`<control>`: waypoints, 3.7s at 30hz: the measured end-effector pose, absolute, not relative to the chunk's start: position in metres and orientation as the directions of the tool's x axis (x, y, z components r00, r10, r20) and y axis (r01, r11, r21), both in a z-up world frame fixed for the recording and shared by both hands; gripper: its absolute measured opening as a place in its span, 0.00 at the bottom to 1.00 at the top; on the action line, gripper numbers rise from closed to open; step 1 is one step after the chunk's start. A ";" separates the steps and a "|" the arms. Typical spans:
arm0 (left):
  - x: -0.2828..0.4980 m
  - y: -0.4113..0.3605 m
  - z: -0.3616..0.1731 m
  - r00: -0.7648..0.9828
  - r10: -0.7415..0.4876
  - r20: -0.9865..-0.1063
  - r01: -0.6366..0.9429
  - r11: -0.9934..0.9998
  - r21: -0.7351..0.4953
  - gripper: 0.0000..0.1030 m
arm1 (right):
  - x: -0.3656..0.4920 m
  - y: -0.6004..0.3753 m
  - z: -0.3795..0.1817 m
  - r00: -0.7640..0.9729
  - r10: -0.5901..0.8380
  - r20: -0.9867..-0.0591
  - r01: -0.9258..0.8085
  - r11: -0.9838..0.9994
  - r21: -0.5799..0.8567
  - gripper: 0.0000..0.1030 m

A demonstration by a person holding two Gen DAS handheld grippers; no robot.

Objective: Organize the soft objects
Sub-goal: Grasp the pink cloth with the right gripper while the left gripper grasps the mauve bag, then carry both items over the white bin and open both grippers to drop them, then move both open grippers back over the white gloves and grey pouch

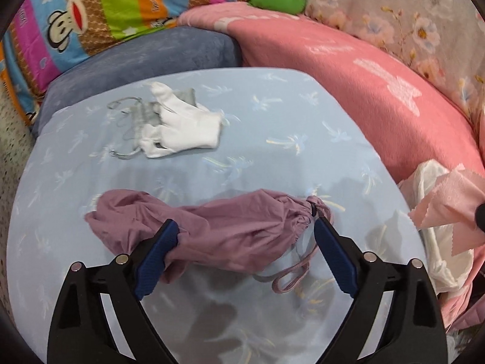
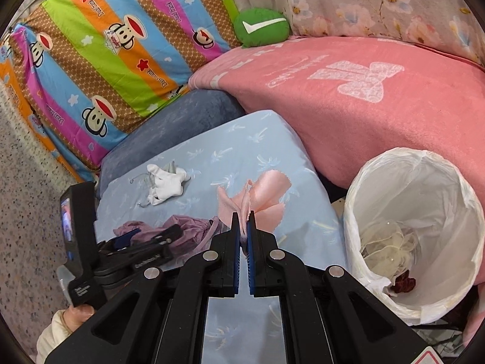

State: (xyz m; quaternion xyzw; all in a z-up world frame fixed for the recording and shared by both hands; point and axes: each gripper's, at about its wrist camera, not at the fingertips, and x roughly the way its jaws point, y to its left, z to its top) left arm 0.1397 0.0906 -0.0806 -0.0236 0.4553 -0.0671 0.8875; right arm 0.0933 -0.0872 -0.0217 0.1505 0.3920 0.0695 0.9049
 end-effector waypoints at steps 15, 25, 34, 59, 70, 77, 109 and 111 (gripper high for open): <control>0.159 0.070 -0.107 0.507 -0.208 -0.837 0.157 0.977 -0.147 0.32 | 0.119 -0.085 -0.046 0.646 0.232 -0.727 0.018 0.948 0.318 0.04; 0.142 0.052 -0.071 0.516 -0.302 -0.802 0.217 0.951 -0.218 0.15 | 0.109 -0.094 -0.023 0.687 0.235 -0.688 0.007 0.944 0.329 0.04; 0.119 0.015 -0.006 0.589 -0.387 -0.709 0.311 0.919 -0.242 0.15 | 0.085 -0.129 0.017 0.762 0.197 -0.617 0.032 0.940 0.340 0.04; 0.076 -0.105 0.045 0.529 -0.560 -0.638 0.555 0.797 -0.239 0.16 | 0.016 -0.246 0.063 0.842 0.023 -0.539 0.190 0.922 0.337 0.04; 0.073 -0.131 0.046 0.502 -0.584 -0.638 0.592 0.770 -0.238 0.38 | 0.010 -0.268 0.062 0.844 -0.024 -0.536 0.242 0.908 0.342 0.10; 0.076 -0.129 0.047 0.538 -0.564 -0.626 0.563 0.794 -0.230 0.64 | 0.008 -0.276 0.060 0.843 -0.044 -0.536 0.268 0.898 0.348 0.16; 0.093 -0.047 0.046 0.636 -0.469 -0.613 0.413 0.878 -0.244 0.64 | 0.042 -0.190 0.054 0.816 0.075 -0.574 0.128 0.944 0.305 0.17; 0.095 -0.038 0.044 0.639 -0.461 -0.616 0.395 0.883 -0.252 0.64 | 0.047 -0.181 0.052 0.811 0.088 -0.578 0.112 0.947 0.301 0.17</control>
